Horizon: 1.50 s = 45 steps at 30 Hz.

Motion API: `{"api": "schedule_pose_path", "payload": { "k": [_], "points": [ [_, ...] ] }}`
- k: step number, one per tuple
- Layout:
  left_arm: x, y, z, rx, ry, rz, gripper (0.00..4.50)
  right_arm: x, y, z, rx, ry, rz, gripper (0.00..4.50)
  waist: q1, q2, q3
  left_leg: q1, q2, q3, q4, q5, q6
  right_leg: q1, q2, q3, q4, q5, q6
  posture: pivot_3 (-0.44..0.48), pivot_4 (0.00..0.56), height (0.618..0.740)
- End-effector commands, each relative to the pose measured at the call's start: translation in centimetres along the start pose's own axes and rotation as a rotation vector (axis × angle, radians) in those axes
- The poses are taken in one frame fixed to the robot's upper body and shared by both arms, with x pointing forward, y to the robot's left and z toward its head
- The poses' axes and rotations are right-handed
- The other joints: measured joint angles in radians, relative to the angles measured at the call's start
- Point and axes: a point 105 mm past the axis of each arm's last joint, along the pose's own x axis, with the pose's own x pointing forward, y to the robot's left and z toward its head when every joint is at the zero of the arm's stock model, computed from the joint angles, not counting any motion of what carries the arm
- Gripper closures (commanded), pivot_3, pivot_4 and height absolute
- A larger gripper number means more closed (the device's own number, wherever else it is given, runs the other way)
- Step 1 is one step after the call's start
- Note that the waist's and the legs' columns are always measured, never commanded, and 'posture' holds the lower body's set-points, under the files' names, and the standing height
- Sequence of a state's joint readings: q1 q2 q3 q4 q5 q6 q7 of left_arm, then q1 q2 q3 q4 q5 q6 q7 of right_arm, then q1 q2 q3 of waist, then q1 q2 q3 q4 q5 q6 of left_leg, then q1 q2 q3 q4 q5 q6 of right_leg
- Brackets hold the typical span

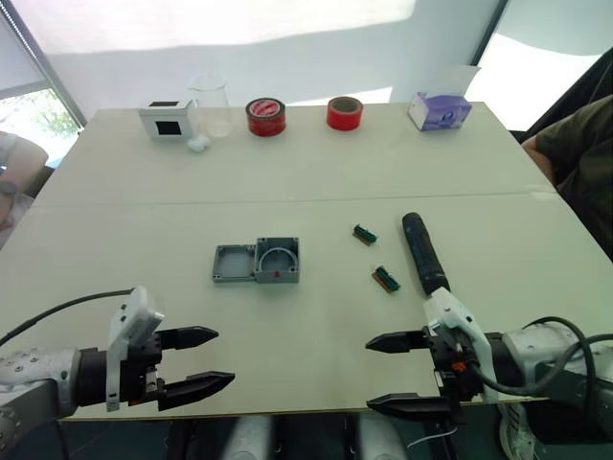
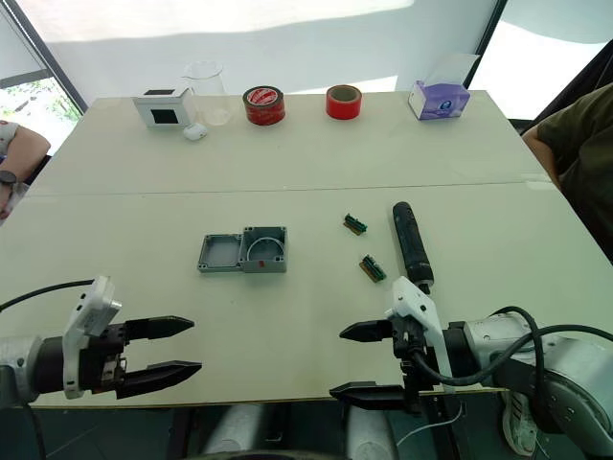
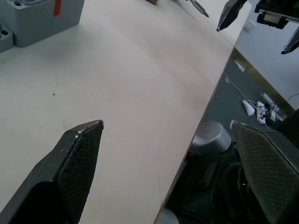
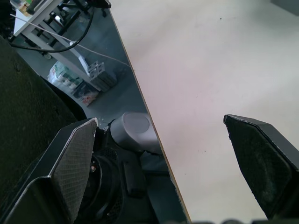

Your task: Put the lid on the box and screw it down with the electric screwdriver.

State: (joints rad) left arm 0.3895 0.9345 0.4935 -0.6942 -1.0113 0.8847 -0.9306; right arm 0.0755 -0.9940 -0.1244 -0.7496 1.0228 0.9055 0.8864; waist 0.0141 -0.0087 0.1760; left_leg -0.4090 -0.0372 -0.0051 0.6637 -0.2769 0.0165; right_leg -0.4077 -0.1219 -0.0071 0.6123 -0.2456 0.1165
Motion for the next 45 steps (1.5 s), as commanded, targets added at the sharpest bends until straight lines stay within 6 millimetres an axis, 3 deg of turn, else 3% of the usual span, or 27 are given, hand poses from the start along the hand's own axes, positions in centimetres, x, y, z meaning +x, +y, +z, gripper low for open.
{"api": "schedule_pose_path", "payload": {
  "k": [1,6,10,14,16,19,26,33,37,44,45],
  "points": [
    [-0.4,1.5,2.0,0.040,-0.105,0.109,0.03,0.1,-0.5,0.5,-0.043,-0.026,-0.051,0.00,0.002,0.000,0.000,0.000,0.000,0.000,0.000,0.000,0.000,0.000,0.000,0.000,0.000,0.000,0.000,0.000,0.150,0.740],
    [-1.2,4.0,4.2,0.143,-0.095,0.274,0.03,0.0,-0.7,1.1,0.021,-0.068,-0.057,0.00,0.000,0.000,0.000,0.000,0.000,0.000,0.000,0.000,0.000,0.001,0.000,0.000,0.000,0.000,0.000,0.000,0.150,0.740],
    [-1.4,5.8,6.3,0.283,-0.005,0.330,0.03,-0.3,-1.2,3.0,0.055,-0.116,-0.060,0.00,-0.001,0.000,0.001,-0.001,0.000,0.000,0.000,0.000,0.000,0.000,0.001,0.000,0.000,0.001,-0.001,0.000,0.150,0.740],
    [0.4,4.4,9.0,0.342,0.069,0.062,0.03,0.8,-1.3,5.2,-0.069,-0.136,-0.078,0.00,0.002,-0.001,0.002,-0.002,-0.001,0.000,0.000,0.000,0.000,-0.001,0.001,0.000,0.000,0.001,-0.001,0.000,0.150,0.740],
    [2.0,4.1,9.9,0.465,0.173,-0.022,0.03,1.6,-1.2,5.7,-0.126,-0.128,-0.089,0.00,0.002,-0.001,0.002,-0.003,0.000,-0.001,0.000,0.000,0.000,-0.003,0.003,-0.002,0.000,0.001,-0.001,0.000,0.150,0.740],
    [3.9,5.0,9.5,0.625,0.347,-0.089,0.03,2.3,-1.6,6.1,-0.172,-0.133,-0.125,0.00,-0.005,0.000,0.002,-0.004,-0.003,0.000,0.000,0.000,0.000,-0.002,0.004,-0.002,0.000,0.001,0.000,0.000,0.150,0.740],
    [8.1,6.1,10.0,0.741,0.459,-0.207,0.03,3.8,-3.1,5.5,-0.260,-0.101,-0.232,0.00,-0.004,-0.004,0.005,-0.006,-0.002,0.002,0.001,0.000,0.003,-0.004,0.006,-0.001,0.002,0.003,0.004,0.000,0.150,0.740],
    [9.4,7.0,9.9,0.815,0.512,-0.254,0.03,4.6,-4.0,5.5,-0.304,-0.107,-0.306,0.00,-0.004,-0.004,0.005,-0.007,-0.002,0.001,0.003,0.000,0.003,-0.005,0.006,-0.001,0.003,0.003,0.006,0.000,0.150,0.740],
    [11.6,7.9,10.2,0.837,0.540,-0.248,0.03,4.6,-3.8,6.2,-0.292,-0.145,-0.354,0.00,0.001,-0.005,0.005,-0.008,-0.002,0.000,0.004,0.000,0.003,-0.005,0.007,-0.002,0.006,0.003,0.008,0.000,0.150,0.740],
    [12.5,7.8,9.9,0.845,0.566,-0.298,0.03,4.7,-3.5,7.1,-0.286,-0.171,-0.379,0.00,-0.006,-0.005,0.005,-0.008,-0.002,-0.001,0.005,0.000,0.003,-0.006,0.007,-0.002,0.006,0.003,0.009,0.000,0.150,0.740],
    [12.5,7.8,9.8,0.848,0.575,-0.308,0.26,4.7,-3.5,7.2,-0.283,-0.172,-0.384,0.00,-0.006,-0.005,0.005,-0.008,-0.002,-0.001,0.005,0.000,0.003,-0.006,0.007,-0.002,0.006,0.003,0.009,0.000,0.150,0.740]
  ]
}}
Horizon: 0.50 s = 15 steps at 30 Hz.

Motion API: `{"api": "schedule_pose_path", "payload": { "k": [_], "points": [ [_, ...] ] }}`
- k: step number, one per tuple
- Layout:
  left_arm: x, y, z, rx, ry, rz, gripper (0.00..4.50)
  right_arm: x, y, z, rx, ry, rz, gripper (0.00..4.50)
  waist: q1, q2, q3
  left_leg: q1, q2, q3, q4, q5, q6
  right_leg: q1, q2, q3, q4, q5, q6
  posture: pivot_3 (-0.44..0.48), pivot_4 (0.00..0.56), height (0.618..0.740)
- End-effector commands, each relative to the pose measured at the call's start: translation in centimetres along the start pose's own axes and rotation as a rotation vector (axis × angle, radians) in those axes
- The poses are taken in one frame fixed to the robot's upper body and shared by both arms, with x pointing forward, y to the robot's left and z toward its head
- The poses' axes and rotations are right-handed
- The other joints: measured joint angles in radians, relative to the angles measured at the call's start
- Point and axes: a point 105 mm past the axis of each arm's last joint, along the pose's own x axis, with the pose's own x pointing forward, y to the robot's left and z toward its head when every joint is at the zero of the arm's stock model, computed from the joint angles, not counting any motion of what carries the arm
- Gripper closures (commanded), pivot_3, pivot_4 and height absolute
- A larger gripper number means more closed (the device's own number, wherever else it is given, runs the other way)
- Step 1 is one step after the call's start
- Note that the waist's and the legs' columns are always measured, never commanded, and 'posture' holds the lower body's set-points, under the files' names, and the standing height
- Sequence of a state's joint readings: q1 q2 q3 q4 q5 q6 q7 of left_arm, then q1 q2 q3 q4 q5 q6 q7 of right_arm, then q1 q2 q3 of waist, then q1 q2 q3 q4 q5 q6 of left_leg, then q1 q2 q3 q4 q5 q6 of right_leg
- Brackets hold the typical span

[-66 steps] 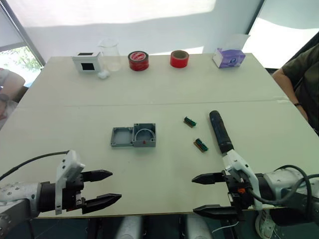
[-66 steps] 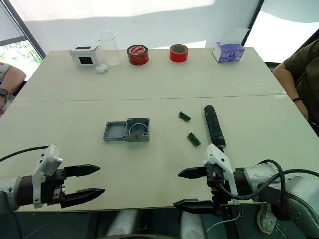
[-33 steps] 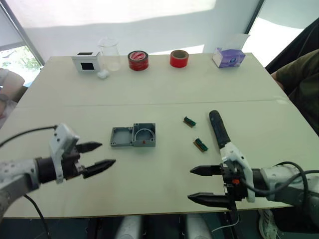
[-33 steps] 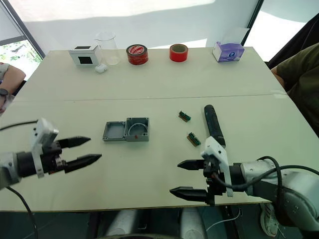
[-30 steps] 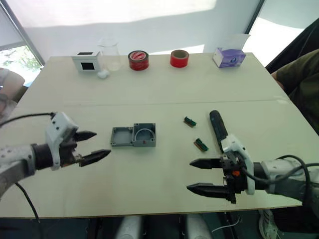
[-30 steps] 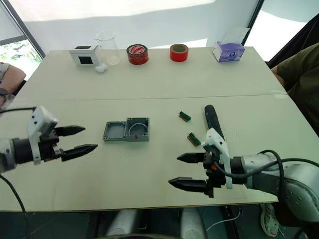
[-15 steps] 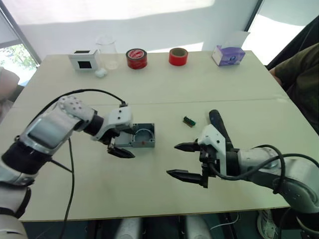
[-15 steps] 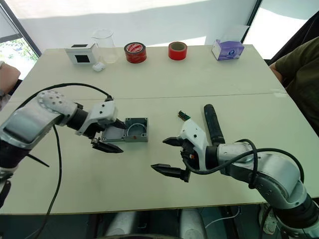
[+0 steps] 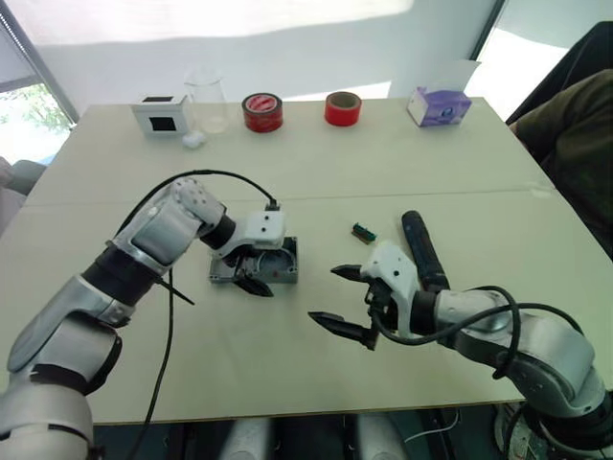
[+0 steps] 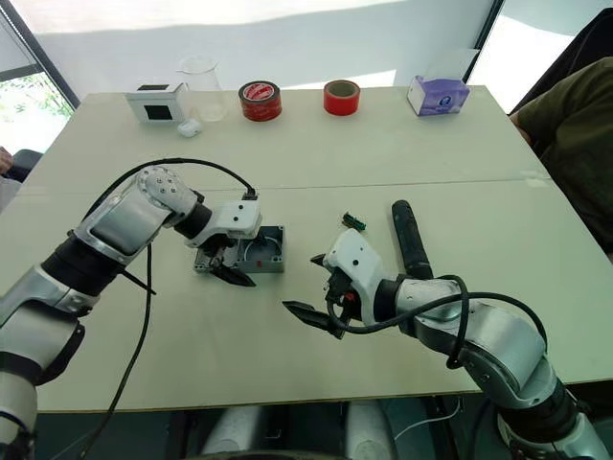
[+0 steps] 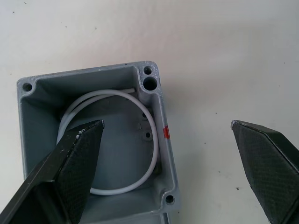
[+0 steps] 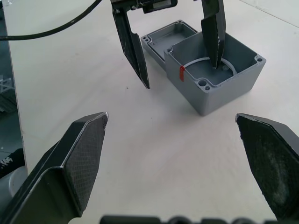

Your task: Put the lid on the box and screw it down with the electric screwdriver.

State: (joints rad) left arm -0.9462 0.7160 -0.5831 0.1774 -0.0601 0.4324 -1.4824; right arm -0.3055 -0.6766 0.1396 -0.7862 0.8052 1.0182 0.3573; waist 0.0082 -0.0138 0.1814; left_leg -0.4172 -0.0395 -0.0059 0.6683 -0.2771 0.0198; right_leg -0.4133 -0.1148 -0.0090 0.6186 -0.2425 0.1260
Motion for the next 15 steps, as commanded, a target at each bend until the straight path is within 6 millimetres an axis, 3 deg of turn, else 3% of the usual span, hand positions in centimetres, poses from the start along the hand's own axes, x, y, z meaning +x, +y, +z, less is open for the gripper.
{"api": "schedule_pose_path", "payload": {
  "k": [1,2,4,6,7,8,12,13,15],
  "points": [
    [-0.43,0.03,0.66,0.057,0.021,-0.020,0.52,-0.34,0.41,1.40,-0.030,-0.047,-0.010,0.00,0.000,0.000,0.000,0.000,0.000,0.000,0.000,0.000,0.000,0.000,0.000,0.000,0.000,0.000,0.000,0.000,0.150,0.740],
    [-0.40,-0.01,0.68,0.063,0.020,-0.025,0.69,-0.34,0.38,1.41,-0.029,-0.046,-0.015,0.00,0.001,0.000,0.000,0.000,0.000,0.000,0.000,0.000,0.000,0.000,0.000,0.000,0.000,0.000,0.000,0.000,0.150,0.740],
    [-0.37,0.03,0.72,0.071,0.023,-0.029,1.65,-0.34,0.31,1.42,-0.025,-0.044,-0.024,0.00,0.001,0.000,0.000,0.000,0.000,0.000,0.000,0.000,0.000,0.000,0.000,0.000,0.000,0.000,0.000,0.000,0.150,0.740],
    [-0.33,0.06,0.66,0.077,0.028,-0.034,2.33,-0.33,0.26,1.42,-0.022,-0.044,-0.032,0.00,0.003,0.000,0.000,0.000,0.000,0.000,0.000,0.000,0.000,0.000,0.000,0.000,0.000,0.000,0.000,0.000,0.150,0.740],
    [-0.28,0.08,0.59,0.081,0.033,-0.036,2.47,-0.32,0.21,1.43,-0.021,-0.044,-0.037,0.00,0.003,0.000,0.000,0.000,0.000,0.000,0.000,0.000,0.000,0.000,0.000,0.000,0.000,0.000,0.000,0.000,0.150,0.740],
    [-0.22,0.09,0.52,0.084,0.036,-0.039,3.06,-0.31,0.20,1.42,-0.019,-0.045,-0.040,0.00,0.003,0.000,0.000,0.000,0.000,0.000,0.000,0.000,0.000,0.000,0.000,0.000,0.000,0.000,0.000,0.000,0.150,0.740],
    [-0.04,0.18,0.46,0.094,0.040,-0.043,4.18,-0.36,0.19,1.35,-0.015,-0.045,-0.049,0.00,0.002,0.000,0.000,0.000,0.000,0.000,0.000,0.000,0.000,0.000,0.000,0.000,0.000,0.000,0.000,0.000,0.150,0.740],
    [0.00,0.23,0.48,0.097,0.041,-0.044,4.45,-0.41,0.21,1.31,-0.014,-0.045,-0.051,0.00,0.003,0.000,0.000,0.000,0.000,0.000,0.000,0.000,0.000,0.000,0.000,0.000,0.001,0.000,0.000,0.000,0.150,0.740],
    [0.12,0.42,0.47,0.102,0.042,-0.042,4.45,-0.50,0.24,1.19,-0.012,-0.042,-0.053,0.00,0.004,0.000,0.000,0.000,0.000,0.000,0.000,0.000,0.000,0.001,0.000,0.000,0.001,0.000,0.000,0.000,0.150,0.740]
  ]
}}
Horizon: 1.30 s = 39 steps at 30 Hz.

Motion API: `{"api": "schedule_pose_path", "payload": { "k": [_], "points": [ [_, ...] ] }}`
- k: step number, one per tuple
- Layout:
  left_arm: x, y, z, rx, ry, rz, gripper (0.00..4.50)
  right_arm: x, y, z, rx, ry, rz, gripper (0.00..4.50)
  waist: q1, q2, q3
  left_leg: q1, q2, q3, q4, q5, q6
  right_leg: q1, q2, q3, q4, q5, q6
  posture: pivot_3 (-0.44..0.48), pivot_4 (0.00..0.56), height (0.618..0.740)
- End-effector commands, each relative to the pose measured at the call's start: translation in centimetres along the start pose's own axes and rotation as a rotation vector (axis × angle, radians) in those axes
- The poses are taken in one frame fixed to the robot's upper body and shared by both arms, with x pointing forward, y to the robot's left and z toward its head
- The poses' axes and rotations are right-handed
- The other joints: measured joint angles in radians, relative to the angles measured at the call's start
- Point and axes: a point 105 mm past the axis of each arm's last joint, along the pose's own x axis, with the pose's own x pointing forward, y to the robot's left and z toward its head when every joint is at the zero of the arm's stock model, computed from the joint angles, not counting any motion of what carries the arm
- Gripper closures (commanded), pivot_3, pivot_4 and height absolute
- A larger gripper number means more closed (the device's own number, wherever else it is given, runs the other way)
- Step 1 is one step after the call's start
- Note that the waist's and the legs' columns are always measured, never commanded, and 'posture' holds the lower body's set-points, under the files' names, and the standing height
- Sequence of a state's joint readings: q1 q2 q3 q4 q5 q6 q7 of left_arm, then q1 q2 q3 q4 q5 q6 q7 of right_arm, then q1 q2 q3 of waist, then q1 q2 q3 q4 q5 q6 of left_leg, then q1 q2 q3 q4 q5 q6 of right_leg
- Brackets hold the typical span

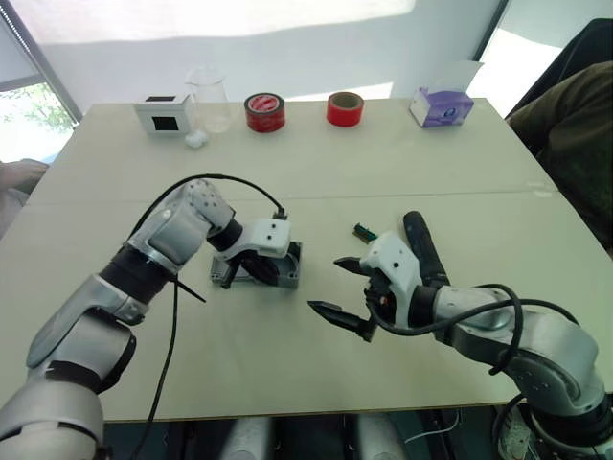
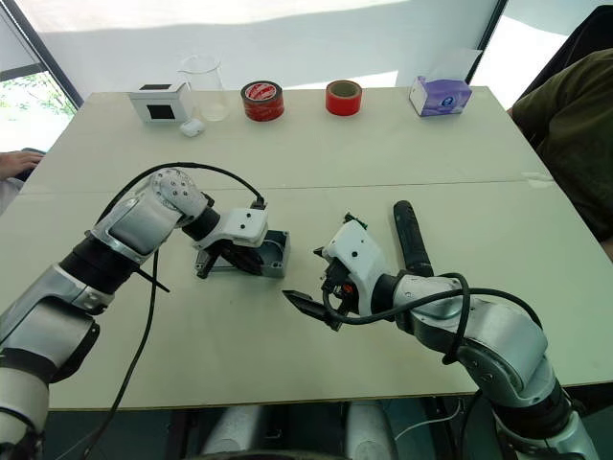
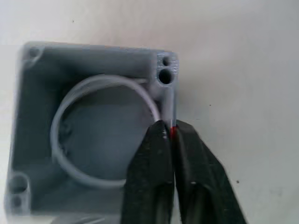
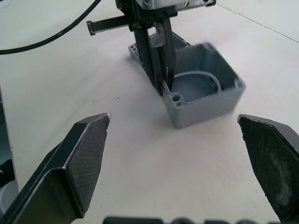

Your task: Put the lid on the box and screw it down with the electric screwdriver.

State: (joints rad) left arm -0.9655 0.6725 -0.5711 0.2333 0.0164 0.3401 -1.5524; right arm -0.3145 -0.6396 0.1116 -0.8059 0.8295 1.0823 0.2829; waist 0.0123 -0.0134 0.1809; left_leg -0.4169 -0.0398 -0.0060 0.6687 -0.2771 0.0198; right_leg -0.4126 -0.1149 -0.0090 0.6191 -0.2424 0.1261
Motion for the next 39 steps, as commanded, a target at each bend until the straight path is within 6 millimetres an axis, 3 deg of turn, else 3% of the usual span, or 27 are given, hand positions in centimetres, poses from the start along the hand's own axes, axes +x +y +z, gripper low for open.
{"api": "schedule_pose_path", "payload": {
  "k": [1,9,13,20,30,33,37,39],
  "points": [
    [0.0,0.4,0.3,0.026,0.009,0.001,4.45,-0.6,0.6,0.9,-0.032,-0.040,0.003,0.00,0.000,0.000,0.000,0.000,0.000,0.000,0.000,0.000,0.000,0.000,0.000,0.000,0.000,0.000,0.000,0.000,0.150,0.740],
    [-0.4,1.4,0.6,0.115,0.007,-0.021,4.45,-2.4,1.4,-1.0,-0.013,0.054,0.069,0.00,0.004,0.000,0.000,0.000,0.000,0.000,0.001,0.000,0.000,0.001,0.000,0.000,0.001,0.000,0.001,0.000,0.150,0.740],
    [-1.4,2.7,2.9,0.313,-0.061,-0.035,4.45,-3.9,1.0,-0.7,0.027,0.041,0.074,0.00,0.001,-0.001,0.000,-0.003,0.000,-0.002,0.008,-0.002,0.003,0.001,0.000,-0.001,0.002,0.000,0.001,0.000,0.150,0.740],
    [-0.4,2.0,3.7,0.538,-0.026,-0.157,4.45,-4.5,0.9,-0.5,0.052,0.023,0.042,0.00,0.000,-0.001,0.000,-0.004,0.000,-0.002,0.011,-0.003,0.005,0.000,0.000,-0.001,0.003,0.000,0.001,0.000,0.150,0.740],
    [0.7,1.9,3.6,0.592,-0.014,-0.227,4.45,-4.7,1.4,-0.4,0.077,0.000,-0.018,0.00,0.001,-0.001,0.001,-0.011,-0.001,-0.001,0.015,-0.003,0.005,-0.007,-0.001,0.000,0.009,0.000,0.001,0.000,0.150,0.740],
    [0.7,1.7,3.4,0.603,-0.003,-0.246,3.67,-4.6,1.5,-0.5,0.085,-0.001,-0.024,0.00,-0.001,-0.001,0.001,-0.011,-0.001,-0.001,0.015,-0.003,0.005,-0.007,-0.001,0.000,0.009,0.000,0.001,0.000,0.150,0.740],
    [-0.7,2.1,3.7,0.520,-0.026,-0.206,2.03,-4.6,1.4,-0.5,0.081,0.006,-0.014,0.00,-0.001,-0.001,0.001,-0.011,-0.001,-0.001,0.015,-0.003,0.005,-0.007,-0.001,0.000,0.010,0.000,0.001,0.000,0.150,0.740],
    [-1.9,2.3,4.1,0.462,-0.049,-0.180,2.03,-4.7,1.3,-0.4,0.077,0.008,-0.005,0.00,-0.002,-0.002,0.001,-0.011,-0.001,-0.001,0.015,-0.003,0.005,-0.007,-0.001,0.000,0.010,0.000,0.001,0.000,0.150,0.740]
  ]
}}
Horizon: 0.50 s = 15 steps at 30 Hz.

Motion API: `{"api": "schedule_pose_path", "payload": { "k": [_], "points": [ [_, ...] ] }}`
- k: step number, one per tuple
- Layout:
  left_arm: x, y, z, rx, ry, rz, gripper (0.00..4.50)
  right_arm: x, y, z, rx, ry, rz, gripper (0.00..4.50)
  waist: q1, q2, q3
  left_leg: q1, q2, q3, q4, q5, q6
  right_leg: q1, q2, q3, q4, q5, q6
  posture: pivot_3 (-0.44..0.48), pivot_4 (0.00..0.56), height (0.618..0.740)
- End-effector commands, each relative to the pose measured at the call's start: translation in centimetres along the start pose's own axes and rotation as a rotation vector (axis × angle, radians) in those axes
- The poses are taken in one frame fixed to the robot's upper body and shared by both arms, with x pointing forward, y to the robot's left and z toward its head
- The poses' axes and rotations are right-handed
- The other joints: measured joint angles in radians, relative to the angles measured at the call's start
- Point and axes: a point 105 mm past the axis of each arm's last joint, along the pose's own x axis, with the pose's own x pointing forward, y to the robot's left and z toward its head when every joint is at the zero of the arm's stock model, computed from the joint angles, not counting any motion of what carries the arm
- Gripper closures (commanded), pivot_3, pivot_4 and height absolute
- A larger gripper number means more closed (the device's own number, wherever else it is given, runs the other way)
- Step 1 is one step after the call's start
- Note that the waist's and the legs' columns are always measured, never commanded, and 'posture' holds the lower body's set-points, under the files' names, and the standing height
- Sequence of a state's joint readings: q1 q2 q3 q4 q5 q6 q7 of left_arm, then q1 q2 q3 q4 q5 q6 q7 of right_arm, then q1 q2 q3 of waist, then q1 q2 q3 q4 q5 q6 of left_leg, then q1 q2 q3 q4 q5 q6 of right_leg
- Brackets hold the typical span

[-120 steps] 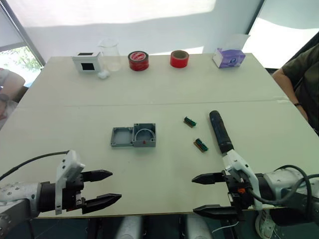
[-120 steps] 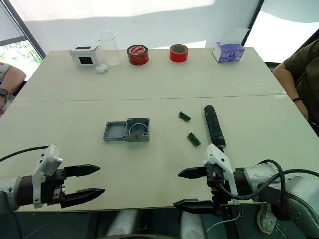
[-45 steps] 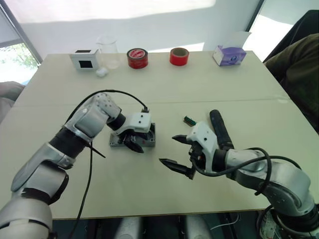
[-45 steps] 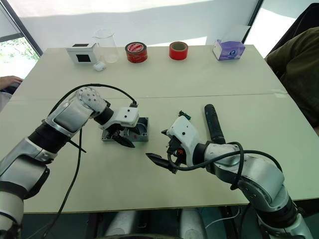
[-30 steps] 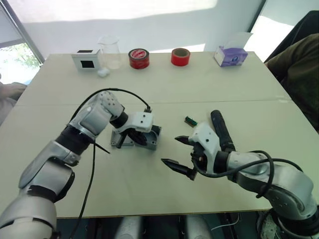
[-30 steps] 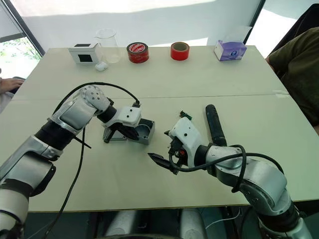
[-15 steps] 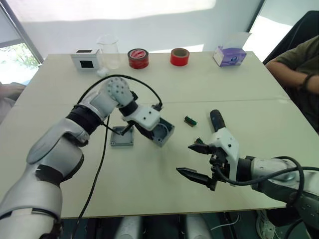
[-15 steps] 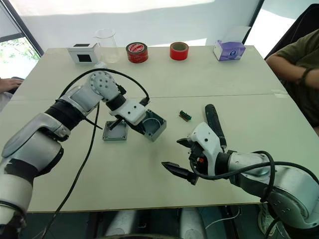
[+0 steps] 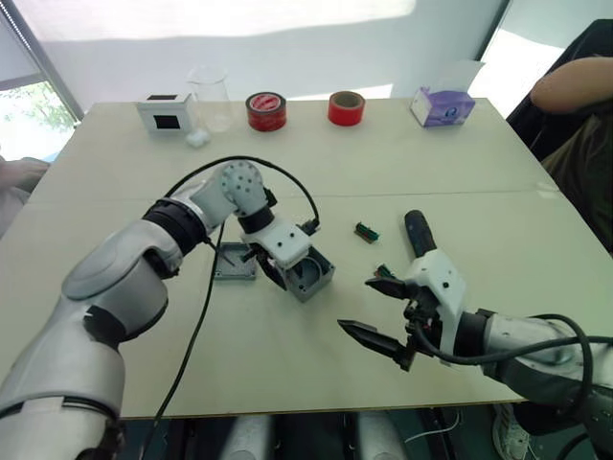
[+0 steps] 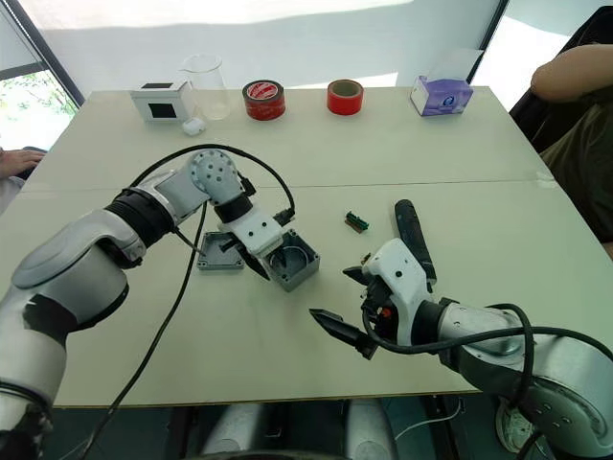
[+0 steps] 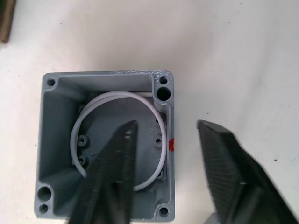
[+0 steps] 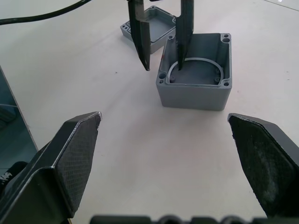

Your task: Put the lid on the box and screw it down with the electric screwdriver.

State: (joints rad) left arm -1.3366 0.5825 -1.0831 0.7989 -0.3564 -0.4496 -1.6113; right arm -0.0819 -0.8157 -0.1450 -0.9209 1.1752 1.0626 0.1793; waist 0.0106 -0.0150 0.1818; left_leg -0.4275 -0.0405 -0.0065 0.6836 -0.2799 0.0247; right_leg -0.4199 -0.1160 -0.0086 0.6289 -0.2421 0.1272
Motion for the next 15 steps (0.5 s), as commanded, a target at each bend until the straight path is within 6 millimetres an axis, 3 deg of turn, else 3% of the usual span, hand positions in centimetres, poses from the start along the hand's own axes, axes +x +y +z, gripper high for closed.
{"api": "schedule_pose_path", "payload": {
  "k": [1,5,7,9,11,15],
  "points": [
    [-4.1,1.0,1.5,-0.081,-0.044,0.117,2.03,-0.3,0.5,1.1,-0.047,-0.032,0.041,0.00,-0.001,0.000,0.000,0.000,0.000,0.000,0.000,0.000,0.000,0.000,0.000,0.000,0.000,0.000,0.000,0.000,0.150,0.740],
    [-9.2,1.3,2.0,-0.304,-0.190,0.321,2.03,0.0,0.4,3.3,-0.099,-0.090,0.108,0.00,-0.005,0.000,0.001,0.000,0.000,0.000,0.000,0.000,0.000,0.000,0.000,0.000,0.001,0.000,0.000,0.000,0.150,0.740],
    [-10.8,0.8,0.7,-0.457,-0.222,0.464,2.03,0.6,0.4,4.4,-0.158,-0.103,0.138,0.00,-0.012,0.000,0.000,0.000,0.000,0.000,0.000,0.000,0.000,0.000,0.001,0.000,0.001,-0.001,0.001,0.000,0.150,0.740],
    [-11.5,0.1,-1.2,-0.617,-0.181,0.600,2.03,1.3,0.5,5.1,-0.218,-0.108,0.162,0.00,-0.024,0.000,0.000,0.001,0.000,0.000,0.000,0.000,0.000,0.000,0.001,0.000,0.002,-0.002,0.002,0.000,0.150,0.740],
    [-11.8,-1.7,-3.5,-0.918,-0.122,0.746,2.03,2.7,-0.4,5.4,-0.349,-0.078,0.121,0.00,-0.029,0.000,0.000,0.001,0.000,0.000,0.000,0.000,0.000,-0.001,0.001,0.001,0.003,-0.003,0.004,0.000,0.150,0.740],
    [-11.0,-5.4,-4.5,-1.279,-0.025,0.872,2.03,4.5,-0.5,6.2,-0.451,-0.111,0.131,0.00,-0.028,-0.001,0.002,0.000,0.000,0.000,0.000,0.000,0.000,-0.004,0.002,0.002,0.005,-0.003,0.005,0.000,0.150,0.740]
  ]
}}
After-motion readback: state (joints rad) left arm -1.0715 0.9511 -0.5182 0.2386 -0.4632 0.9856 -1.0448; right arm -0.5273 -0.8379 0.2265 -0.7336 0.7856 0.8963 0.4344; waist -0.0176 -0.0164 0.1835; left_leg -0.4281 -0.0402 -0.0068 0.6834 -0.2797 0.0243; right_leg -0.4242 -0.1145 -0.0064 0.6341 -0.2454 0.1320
